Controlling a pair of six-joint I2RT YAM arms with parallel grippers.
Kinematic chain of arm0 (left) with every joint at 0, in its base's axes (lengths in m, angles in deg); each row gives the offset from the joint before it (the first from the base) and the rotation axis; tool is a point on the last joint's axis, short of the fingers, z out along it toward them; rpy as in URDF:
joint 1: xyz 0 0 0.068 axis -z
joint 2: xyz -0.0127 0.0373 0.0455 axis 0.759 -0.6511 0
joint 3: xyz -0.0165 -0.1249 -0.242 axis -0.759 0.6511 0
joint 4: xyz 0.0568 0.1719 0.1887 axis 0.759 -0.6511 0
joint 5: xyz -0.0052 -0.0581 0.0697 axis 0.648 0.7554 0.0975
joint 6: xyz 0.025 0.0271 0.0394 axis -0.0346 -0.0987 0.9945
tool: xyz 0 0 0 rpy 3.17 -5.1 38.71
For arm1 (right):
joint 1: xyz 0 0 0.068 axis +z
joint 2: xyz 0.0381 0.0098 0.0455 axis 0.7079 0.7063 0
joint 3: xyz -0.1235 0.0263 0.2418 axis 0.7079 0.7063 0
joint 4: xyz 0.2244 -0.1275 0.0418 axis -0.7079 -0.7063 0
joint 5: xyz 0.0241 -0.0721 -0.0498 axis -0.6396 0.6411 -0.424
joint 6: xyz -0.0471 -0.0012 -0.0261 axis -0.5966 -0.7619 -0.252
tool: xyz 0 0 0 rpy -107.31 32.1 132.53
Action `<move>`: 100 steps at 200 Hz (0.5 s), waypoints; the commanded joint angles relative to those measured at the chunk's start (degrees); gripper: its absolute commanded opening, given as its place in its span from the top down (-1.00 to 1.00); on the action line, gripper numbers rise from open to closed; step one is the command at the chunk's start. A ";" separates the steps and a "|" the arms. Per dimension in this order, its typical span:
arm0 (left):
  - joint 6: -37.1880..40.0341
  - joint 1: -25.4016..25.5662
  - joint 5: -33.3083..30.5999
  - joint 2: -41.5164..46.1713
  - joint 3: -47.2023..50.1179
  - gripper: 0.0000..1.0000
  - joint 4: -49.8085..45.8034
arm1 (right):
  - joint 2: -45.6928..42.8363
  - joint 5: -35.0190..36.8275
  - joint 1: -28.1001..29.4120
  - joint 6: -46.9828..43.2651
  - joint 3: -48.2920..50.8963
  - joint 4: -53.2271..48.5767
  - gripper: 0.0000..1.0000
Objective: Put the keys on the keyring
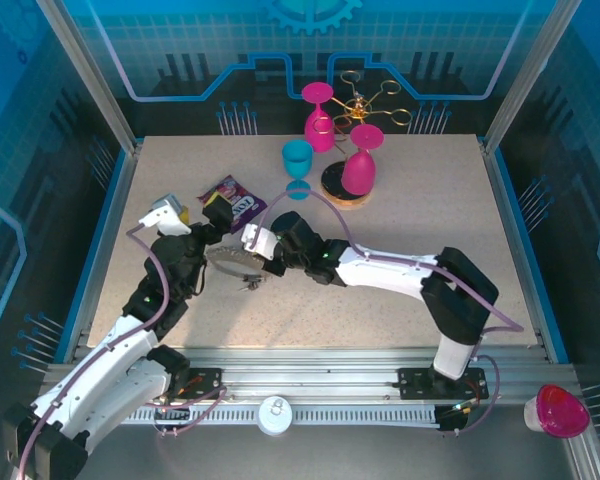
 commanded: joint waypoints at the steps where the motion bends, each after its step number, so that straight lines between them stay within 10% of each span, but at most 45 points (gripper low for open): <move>1: -1.68 -0.69 -1.40 0.93 -1.88 -0.99 -2.42 | 2.10 1.93 -4.72 3.41 0.55 1.76 1.00; 100: 8.60 -1.31 0.03 -3.20 -3.12 -0.99 -8.68 | -1.12 28.73 -15.08 -25.41 14.62 -6.11 0.59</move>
